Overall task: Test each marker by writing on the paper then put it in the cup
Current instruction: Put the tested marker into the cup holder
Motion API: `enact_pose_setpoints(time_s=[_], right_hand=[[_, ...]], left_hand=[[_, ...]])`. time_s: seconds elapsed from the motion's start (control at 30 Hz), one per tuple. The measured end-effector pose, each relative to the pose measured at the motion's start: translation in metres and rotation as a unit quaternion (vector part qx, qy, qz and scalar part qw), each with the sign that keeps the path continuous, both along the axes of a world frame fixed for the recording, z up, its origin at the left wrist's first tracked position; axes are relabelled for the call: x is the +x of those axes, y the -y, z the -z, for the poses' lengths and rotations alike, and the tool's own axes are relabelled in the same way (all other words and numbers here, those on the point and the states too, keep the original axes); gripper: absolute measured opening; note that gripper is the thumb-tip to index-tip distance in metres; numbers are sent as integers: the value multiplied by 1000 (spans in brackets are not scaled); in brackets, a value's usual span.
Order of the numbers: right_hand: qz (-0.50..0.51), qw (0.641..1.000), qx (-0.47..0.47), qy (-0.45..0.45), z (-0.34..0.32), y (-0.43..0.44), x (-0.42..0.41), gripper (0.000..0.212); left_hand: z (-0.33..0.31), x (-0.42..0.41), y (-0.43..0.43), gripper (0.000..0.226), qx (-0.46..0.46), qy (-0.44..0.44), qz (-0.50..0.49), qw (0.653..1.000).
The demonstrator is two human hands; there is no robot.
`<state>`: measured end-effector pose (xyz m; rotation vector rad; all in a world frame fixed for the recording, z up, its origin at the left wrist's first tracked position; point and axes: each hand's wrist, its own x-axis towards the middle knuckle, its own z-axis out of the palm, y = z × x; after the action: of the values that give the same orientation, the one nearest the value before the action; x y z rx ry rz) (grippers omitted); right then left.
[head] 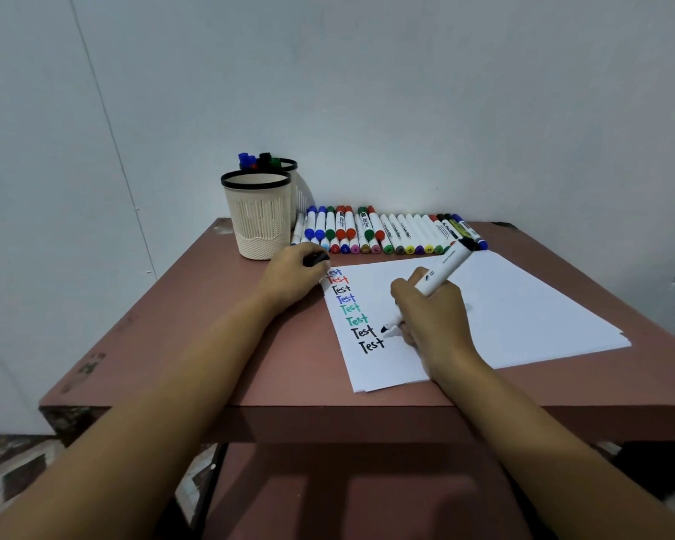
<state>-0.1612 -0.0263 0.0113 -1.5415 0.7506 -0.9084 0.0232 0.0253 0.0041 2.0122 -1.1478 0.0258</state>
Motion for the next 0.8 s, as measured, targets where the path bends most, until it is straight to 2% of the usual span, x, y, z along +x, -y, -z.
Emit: enact_pose_setpoints(time_s=[0.13,0.27,0.47,0.57,0.8], right_hand=[[-26,994,93,47,-5,8,-3,34],[-45,990,101,84,-20,16,-5,37],[-116,972,165,118,-38,37,16,25],[-147,971,154,106,-37,47,31,20],[-134,976,121,122,-20,58,54,17]], left_hand=[[-1,-4,-1,36,-8,36,1,999],[-2,-7,-1,35,-21,60,20,998],[-3,-8,0,37,-9,79,21,997],[-3,-7,1,34,-7,81,18,997],[-1,-5,3,29,-7,85,50,995]])
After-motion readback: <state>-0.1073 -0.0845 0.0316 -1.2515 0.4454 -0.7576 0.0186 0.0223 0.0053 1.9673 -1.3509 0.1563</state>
